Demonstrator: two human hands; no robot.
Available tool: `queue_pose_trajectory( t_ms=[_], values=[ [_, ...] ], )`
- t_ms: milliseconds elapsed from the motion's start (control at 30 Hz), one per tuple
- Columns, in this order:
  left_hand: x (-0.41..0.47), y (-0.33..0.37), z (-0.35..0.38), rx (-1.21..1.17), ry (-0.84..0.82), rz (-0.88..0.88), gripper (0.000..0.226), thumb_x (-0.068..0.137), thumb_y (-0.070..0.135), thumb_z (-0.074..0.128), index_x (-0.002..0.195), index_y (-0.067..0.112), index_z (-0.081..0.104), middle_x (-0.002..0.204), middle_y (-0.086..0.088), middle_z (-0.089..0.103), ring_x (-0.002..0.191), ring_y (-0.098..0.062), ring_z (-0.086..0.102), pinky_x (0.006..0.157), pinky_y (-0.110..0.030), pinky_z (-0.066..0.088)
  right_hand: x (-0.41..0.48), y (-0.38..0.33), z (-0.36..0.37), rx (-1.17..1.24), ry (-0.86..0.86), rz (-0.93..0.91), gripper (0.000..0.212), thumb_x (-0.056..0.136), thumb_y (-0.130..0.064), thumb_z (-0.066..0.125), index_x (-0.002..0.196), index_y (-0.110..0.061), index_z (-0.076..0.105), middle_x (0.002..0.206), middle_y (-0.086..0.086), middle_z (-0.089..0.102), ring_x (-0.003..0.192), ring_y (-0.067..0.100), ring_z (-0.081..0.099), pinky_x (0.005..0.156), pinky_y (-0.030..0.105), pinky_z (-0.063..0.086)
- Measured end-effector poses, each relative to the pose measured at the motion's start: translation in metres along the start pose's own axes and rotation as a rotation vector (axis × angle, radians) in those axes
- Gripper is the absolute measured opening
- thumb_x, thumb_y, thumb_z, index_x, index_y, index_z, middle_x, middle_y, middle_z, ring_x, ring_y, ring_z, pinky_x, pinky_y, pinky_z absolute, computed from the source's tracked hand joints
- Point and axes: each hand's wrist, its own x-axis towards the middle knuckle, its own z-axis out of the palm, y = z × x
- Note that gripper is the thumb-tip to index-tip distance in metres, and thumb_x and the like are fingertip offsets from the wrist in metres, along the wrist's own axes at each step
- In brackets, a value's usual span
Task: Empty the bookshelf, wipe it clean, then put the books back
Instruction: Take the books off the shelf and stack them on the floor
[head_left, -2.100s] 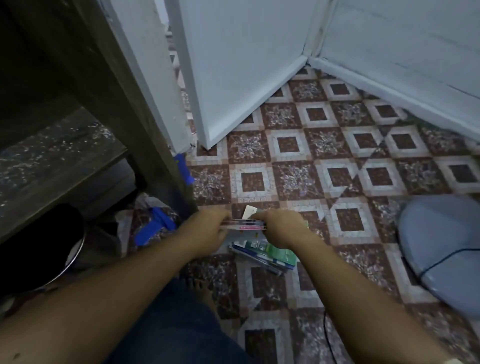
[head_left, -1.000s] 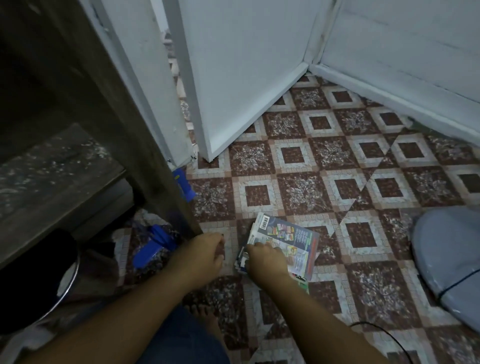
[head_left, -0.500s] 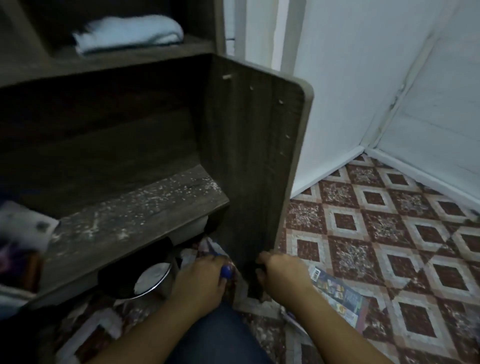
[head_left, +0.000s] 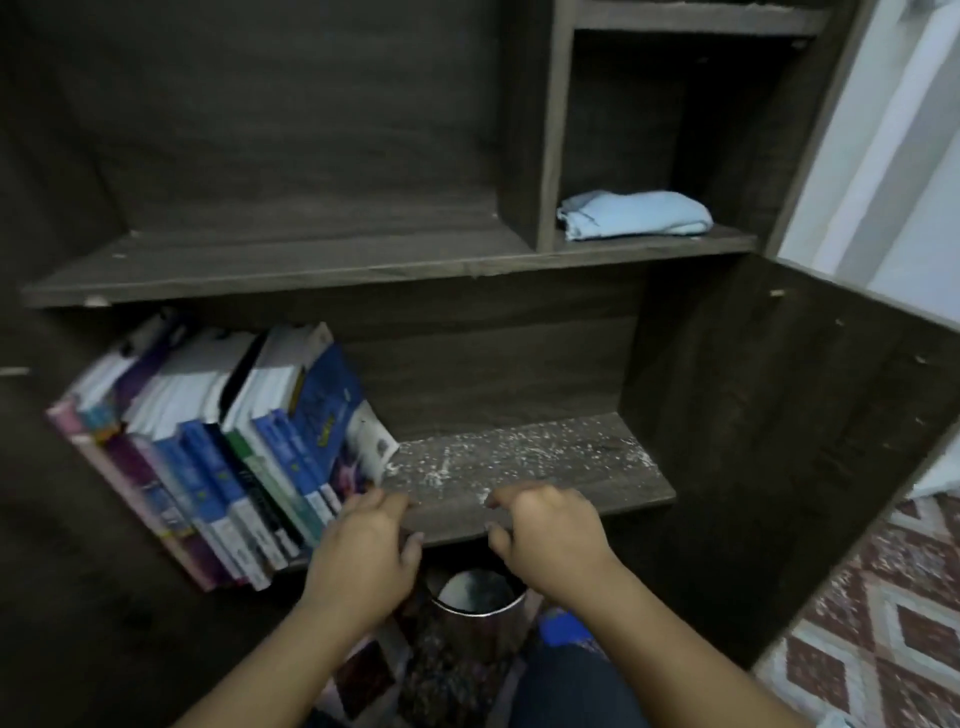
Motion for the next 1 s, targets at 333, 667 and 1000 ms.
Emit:
queue_pose_trajectory(
  t_ms=[333, 667, 1000],
  values=[
    [0.015, -0.073, -0.079, 0.145, 0.325, -0.070, 0.035, 0.076, 0.022, 0.076, 0.109, 0.013, 0.068, 0.112, -0.005, 0.058, 0.108, -0.027, 0.050, 0.083, -0.045, 0.049, 0.085, -0.092, -0.007, -0.040, 0.051, -0.305, 0.036, 0.089, -0.032, 0.055, 0.124, -0.020, 0.059, 0.125, 0.004, 0.056, 0.116, 0.028, 0.052, 0.094, 0.038, 0.042],
    [0.031, -0.109, -0.102, 0.212, 0.187, -0.179, 0.085, 0.078, 0.045, 0.067, 0.148, 0.014, 0.032, 0.152, -0.005, 0.032, 0.144, -0.025, 0.020, 0.115, -0.044, 0.018, 0.145, -0.131, -0.009, -0.032, 0.034, -0.479, 0.081, 0.085, -0.017, 0.066, 0.153, -0.019, 0.023, 0.159, 0.002, 0.023, 0.142, 0.021, 0.031, 0.108, 0.039, 0.035],
    [0.028, -0.121, -0.077, 0.389, 0.138, -0.189, 0.109, 0.058, 0.057, 0.074, 0.148, 0.012, 0.031, 0.151, -0.007, 0.033, 0.140, -0.027, 0.027, 0.117, -0.047, 0.016, 0.153, -0.131, 0.012, -0.036, 0.062, -0.579, 0.085, 0.087, 0.006, 0.051, 0.156, -0.019, 0.008, 0.163, -0.004, -0.003, 0.150, 0.014, 0.000, 0.122, 0.039, 0.008]
  ],
)
